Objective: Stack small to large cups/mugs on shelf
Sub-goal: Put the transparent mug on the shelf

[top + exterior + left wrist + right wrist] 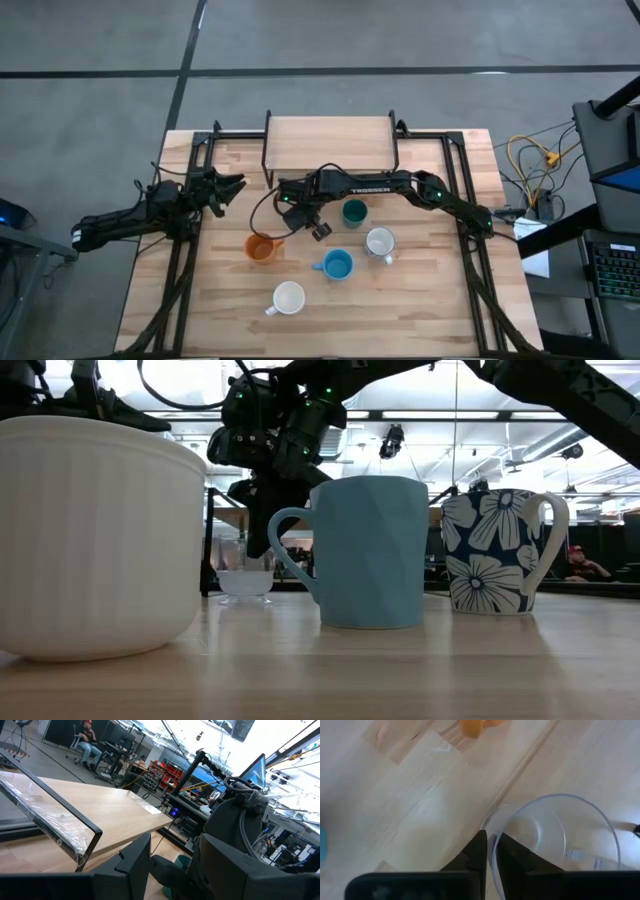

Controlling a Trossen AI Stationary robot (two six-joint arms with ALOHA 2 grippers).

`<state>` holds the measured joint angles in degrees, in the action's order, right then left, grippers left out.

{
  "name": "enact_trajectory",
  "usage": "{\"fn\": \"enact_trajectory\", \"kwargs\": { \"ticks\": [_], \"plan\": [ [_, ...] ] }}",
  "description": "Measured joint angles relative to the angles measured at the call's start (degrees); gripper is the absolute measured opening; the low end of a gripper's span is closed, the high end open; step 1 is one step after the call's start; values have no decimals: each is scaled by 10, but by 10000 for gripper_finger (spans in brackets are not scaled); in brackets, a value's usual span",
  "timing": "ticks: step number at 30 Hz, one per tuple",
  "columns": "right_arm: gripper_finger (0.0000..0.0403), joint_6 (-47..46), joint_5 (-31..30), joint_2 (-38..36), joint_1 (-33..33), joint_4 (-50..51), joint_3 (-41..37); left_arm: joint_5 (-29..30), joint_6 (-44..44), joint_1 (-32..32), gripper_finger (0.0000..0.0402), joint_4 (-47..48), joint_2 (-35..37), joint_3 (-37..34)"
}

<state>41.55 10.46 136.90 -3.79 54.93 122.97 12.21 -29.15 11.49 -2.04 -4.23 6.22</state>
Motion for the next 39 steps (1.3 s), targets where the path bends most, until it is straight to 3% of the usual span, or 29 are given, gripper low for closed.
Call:
{"fn": "enact_trajectory", "kwargs": {
  "ticks": [21, 39],
  "plan": [
    [9, 0, -16, 0, -1, 25, 8, 0, -1, 0, 157, 0, 0, 0],
    [9, -6, -17, 1, -1, 126, 108, 0, -1, 0, 157, 0, 0, 0]
  ]
}}
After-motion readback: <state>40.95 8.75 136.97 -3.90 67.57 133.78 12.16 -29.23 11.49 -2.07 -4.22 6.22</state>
